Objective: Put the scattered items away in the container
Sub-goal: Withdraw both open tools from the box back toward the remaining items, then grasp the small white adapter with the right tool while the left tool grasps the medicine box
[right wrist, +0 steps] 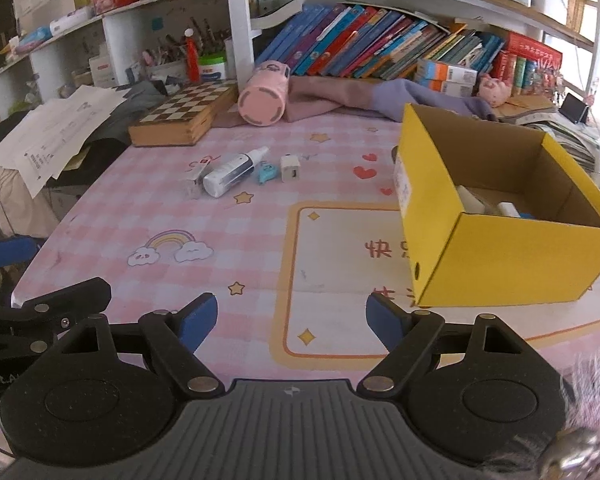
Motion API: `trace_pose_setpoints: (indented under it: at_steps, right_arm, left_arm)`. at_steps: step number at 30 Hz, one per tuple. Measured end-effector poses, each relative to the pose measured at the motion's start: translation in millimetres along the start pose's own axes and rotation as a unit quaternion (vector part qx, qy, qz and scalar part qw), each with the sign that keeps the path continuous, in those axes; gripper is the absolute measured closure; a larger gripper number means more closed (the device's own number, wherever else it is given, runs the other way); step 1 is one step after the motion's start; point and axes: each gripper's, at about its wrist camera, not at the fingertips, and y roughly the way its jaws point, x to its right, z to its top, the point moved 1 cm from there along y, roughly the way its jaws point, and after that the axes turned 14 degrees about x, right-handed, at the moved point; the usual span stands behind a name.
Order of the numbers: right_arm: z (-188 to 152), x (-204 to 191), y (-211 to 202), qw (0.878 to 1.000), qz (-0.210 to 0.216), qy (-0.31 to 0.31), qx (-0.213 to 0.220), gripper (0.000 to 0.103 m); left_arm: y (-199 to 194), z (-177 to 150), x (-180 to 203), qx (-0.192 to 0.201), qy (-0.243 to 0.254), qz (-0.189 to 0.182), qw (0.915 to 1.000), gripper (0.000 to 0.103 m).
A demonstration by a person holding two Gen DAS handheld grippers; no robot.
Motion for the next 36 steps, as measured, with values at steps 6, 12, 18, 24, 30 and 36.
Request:
trace_pose_setpoints:
  at_steps: [6, 12, 18, 24, 30, 36]
  right_arm:
    - [8, 0, 20, 1.000, 0.007, 0.000, -0.003, 0.022]
    - [22, 2, 45, 1.000, 0.013, -0.005, -0.003, 0.022]
    - [39, 4, 74, 1.000, 0.021, -0.013, -0.007, 0.022]
    - [52, 5, 102, 0.999, 0.033, -0.027, -0.016, 0.022]
    - [61, 10, 130, 0.999, 0.037, -0.032, -0.021, 0.022]
    - [75, 17, 158, 0.999, 0.034, -0.027, -0.018, 0.022]
  left_arm:
    - [16, 4, -6, -0.005, 0.002, 0.008, 1.0000, 0.009]
    - [39, 12, -14, -0.009, 0.000, 0.018, 0.9998, 0.009]
    - [64, 20, -19, -0.011, -0.005, 0.027, 0.9996, 0.009]
    - [88, 23, -24, -0.021, -0.018, 0.039, 0.9989, 0.009]
    - [110, 27, -28, -0.028, -0.023, 0.049, 0.9982, 0.009]
    - [135, 33, -33, -0.029, -0.022, 0.063, 0.9973, 0.009]
